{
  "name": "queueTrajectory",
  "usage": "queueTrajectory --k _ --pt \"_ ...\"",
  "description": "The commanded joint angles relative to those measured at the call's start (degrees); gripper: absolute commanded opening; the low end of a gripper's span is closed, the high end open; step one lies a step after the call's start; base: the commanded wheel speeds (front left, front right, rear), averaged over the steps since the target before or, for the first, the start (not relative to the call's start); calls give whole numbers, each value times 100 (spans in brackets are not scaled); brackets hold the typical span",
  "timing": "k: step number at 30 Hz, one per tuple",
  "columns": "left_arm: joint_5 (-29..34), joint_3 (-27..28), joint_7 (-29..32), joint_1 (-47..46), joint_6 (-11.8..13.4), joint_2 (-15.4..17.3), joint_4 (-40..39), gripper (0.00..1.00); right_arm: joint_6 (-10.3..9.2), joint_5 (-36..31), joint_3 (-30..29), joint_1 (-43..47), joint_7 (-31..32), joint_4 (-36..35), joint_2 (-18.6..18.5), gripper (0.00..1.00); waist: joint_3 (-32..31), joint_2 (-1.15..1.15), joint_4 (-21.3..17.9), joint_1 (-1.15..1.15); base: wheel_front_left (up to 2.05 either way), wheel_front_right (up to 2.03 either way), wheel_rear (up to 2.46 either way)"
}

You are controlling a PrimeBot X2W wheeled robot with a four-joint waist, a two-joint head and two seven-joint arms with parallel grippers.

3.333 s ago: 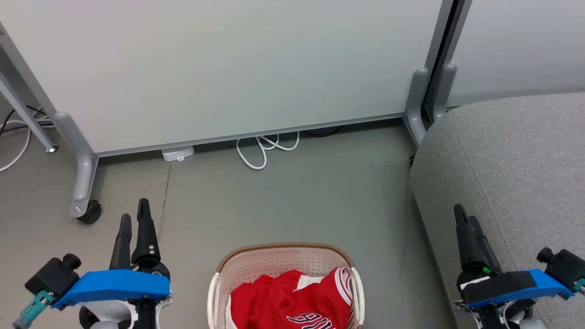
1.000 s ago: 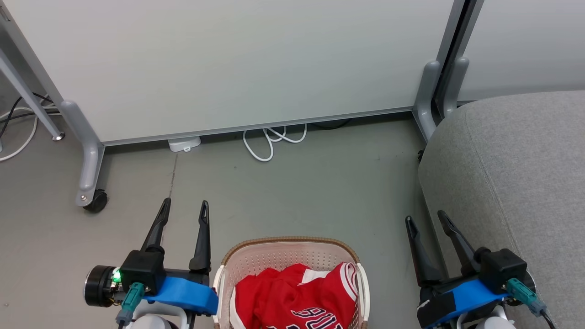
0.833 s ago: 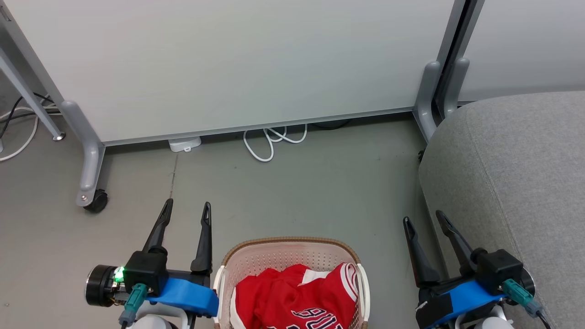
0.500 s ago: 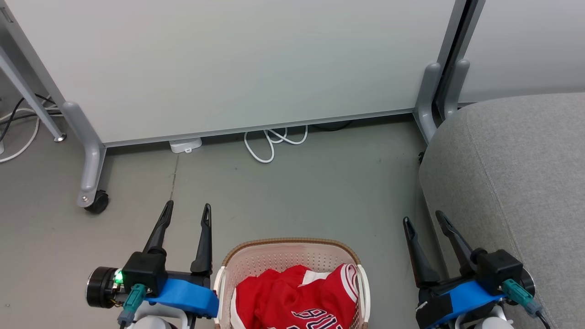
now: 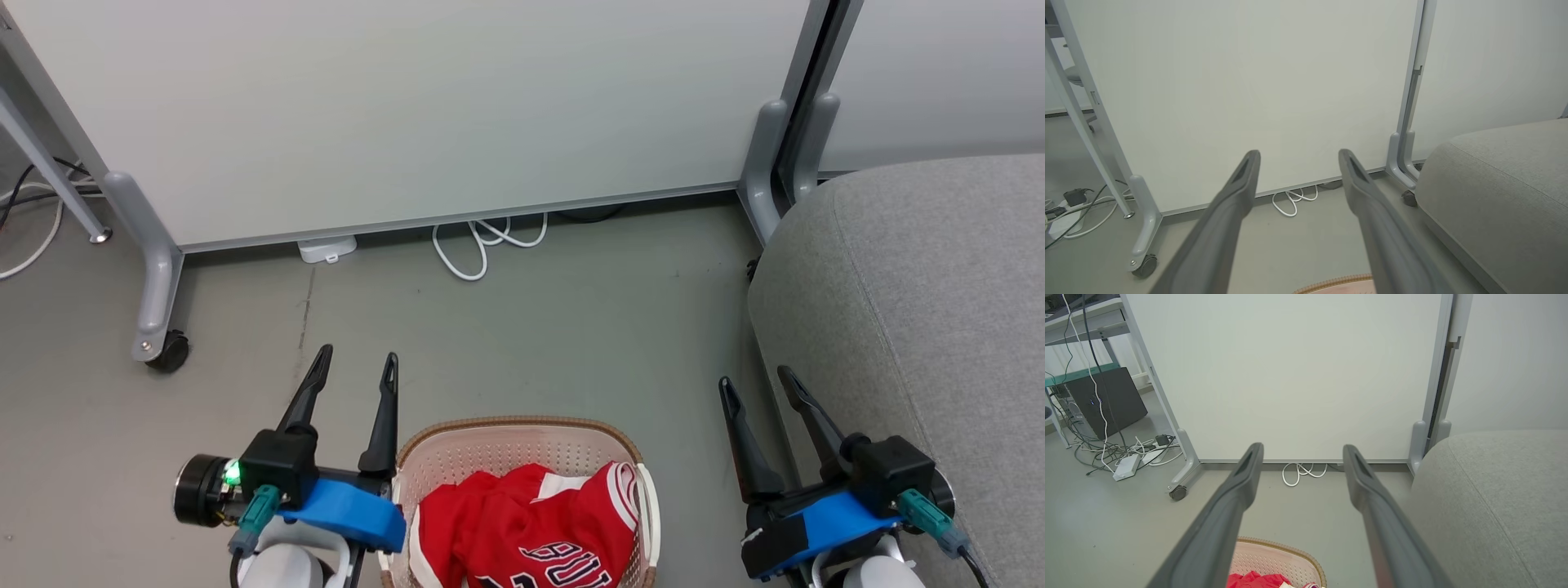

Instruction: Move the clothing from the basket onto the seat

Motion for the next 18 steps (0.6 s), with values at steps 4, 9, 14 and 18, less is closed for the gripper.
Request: queueTrajectory --k 4,9,14,18 --pt "19 -195 -28 -471 -57 53 275 100 3 -6 -16 -192 -33 -51 -33 100 243 0 -54 0 0 0 0" --pt "-104 -555 -27 -966 -70 207 658 100 3 -10 -35 -387 -32 -96 -33 100 586 0 -193 0 0 0 0" --pt "-335 -1022 -23 -1398 -54 411 1065 100 3 -12 -66 -571 -30 -143 -32 100 976 0 -368 0 0 0 0" --pt "-518 -1418 -23 -1730 -55 571 1399 100 3 2 -80 -725 -29 -189 -30 100 1283 0 -497 0 0 0 0"
